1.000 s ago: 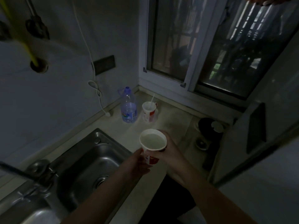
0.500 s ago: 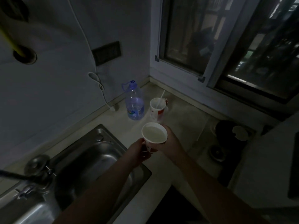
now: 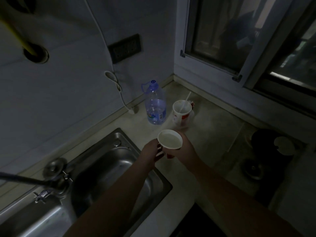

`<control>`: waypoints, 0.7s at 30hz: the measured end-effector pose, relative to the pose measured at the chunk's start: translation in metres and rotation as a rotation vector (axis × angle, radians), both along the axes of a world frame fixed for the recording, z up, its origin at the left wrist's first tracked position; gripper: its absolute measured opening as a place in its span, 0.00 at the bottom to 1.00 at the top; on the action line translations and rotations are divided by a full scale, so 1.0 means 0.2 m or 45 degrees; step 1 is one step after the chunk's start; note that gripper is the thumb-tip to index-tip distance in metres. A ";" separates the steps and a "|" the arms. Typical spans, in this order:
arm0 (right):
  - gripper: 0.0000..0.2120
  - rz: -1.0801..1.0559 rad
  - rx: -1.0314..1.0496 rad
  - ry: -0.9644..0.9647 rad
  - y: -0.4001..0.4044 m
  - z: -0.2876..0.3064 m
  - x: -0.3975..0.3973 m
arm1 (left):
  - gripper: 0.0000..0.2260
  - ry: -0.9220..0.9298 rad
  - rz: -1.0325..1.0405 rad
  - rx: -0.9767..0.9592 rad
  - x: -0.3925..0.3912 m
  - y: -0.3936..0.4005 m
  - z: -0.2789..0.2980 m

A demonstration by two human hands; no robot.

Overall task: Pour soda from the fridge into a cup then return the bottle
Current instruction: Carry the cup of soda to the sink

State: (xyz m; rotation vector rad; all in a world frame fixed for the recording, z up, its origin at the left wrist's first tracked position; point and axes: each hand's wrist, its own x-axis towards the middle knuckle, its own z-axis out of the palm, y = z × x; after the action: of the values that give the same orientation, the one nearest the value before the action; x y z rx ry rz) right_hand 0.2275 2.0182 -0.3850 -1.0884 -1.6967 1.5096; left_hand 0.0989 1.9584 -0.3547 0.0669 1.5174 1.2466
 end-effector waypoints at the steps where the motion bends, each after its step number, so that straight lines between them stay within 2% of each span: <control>1: 0.30 -0.005 -0.003 -0.005 0.01 -0.02 0.00 | 0.09 0.009 -0.004 0.025 0.00 -0.01 0.00; 7: 0.36 0.036 0.037 -0.059 0.02 -0.09 -0.02 | 0.08 0.075 -0.036 0.063 -0.01 -0.02 -0.03; 14: 0.39 0.080 0.054 -0.103 0.01 -0.10 -0.01 | 0.11 0.119 -0.062 0.060 0.00 -0.03 -0.07; 21: 0.42 0.129 0.022 -0.114 0.02 -0.09 0.01 | 0.09 0.174 -0.094 0.050 0.00 -0.04 -0.08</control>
State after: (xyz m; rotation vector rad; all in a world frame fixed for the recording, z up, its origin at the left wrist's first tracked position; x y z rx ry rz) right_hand 0.2287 2.0216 -0.4021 -1.0900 -1.8482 1.5252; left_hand 0.0997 1.9513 -0.3713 0.2365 1.5928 1.2334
